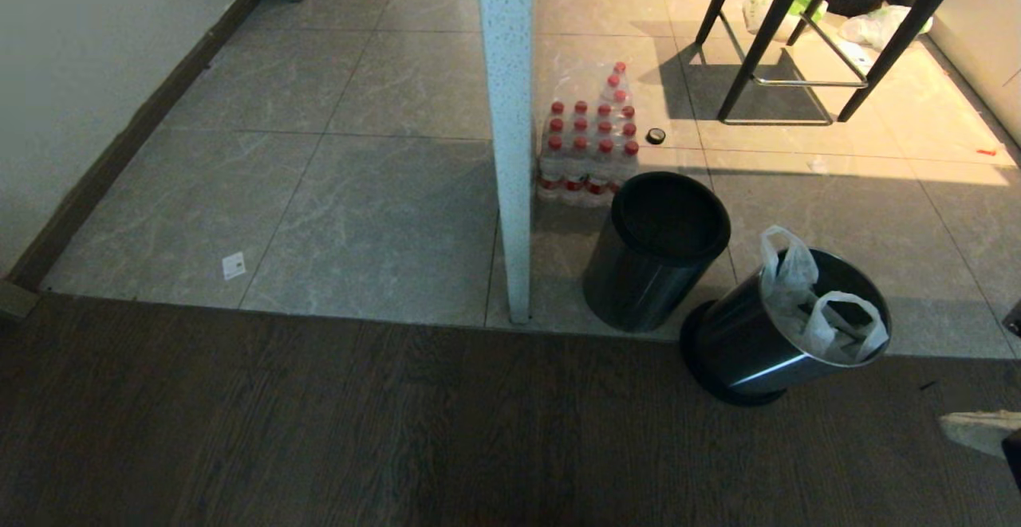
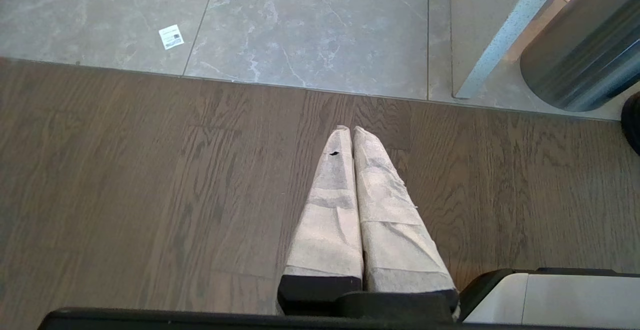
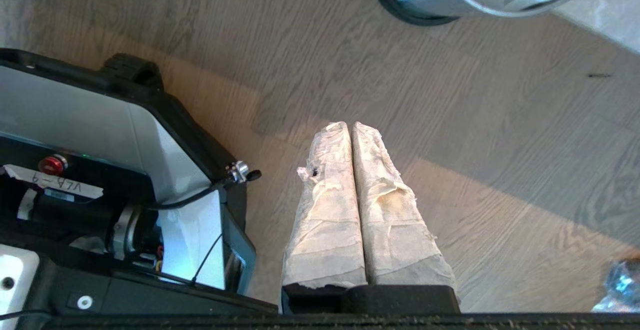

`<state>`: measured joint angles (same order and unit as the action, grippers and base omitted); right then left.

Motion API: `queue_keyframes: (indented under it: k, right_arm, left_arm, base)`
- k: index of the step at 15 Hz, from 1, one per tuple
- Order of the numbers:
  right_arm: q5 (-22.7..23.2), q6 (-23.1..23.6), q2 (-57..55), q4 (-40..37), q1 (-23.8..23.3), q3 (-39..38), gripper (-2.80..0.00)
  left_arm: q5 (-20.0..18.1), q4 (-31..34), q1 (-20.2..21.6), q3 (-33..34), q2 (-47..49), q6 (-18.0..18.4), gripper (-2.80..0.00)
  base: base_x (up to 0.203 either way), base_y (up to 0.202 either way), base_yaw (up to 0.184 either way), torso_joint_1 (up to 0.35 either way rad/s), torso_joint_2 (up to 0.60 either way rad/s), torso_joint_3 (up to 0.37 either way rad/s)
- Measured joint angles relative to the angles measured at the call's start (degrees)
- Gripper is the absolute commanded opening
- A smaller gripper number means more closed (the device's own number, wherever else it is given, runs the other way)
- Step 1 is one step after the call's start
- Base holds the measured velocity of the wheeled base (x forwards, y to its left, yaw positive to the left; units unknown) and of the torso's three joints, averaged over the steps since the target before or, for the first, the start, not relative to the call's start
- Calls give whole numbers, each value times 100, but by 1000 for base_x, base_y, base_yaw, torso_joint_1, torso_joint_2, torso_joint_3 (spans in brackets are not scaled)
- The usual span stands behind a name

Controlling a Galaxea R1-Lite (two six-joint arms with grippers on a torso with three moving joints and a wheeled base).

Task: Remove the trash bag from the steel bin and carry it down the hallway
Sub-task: Pick up the trash bag

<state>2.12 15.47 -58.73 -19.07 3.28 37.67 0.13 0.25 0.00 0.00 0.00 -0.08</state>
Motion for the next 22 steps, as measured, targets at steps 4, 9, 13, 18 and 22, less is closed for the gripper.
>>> queue_keyframes:
  k: [4, 9, 13, 18, 22]
  right_arm:
    - [30, -153, 0, -133, 7, -9, -280]
    - [-1, -380, 17, -299, 2, 41, -280]
    - [-36, -365, 97, -447, 7, -2, -280]
    - [-172, -344, 135, -461, 5, -16, -280]
    - [-481, -355, 81, -461, 2, -5, -280]
  left_arm:
    - [2, 2, 0, 0, 0, 1, -280]
    - [2, 2, 0, 0, 0, 3, -280]
    - [2, 2, 0, 0, 2, 1, -280]
    - [2, 1, 0, 0, 2, 1, -280]
    - [2, 1, 0, 0, 0, -1, -280]
  base:
    - [0, 0, 0, 0, 0, 0]
    - [0, 0, 0, 0, 0, 0]
    - [0, 0, 0, 0, 0, 0]
    - [0, 0, 0, 0, 0, 0]
    - [0, 0, 0, 0, 0, 0]
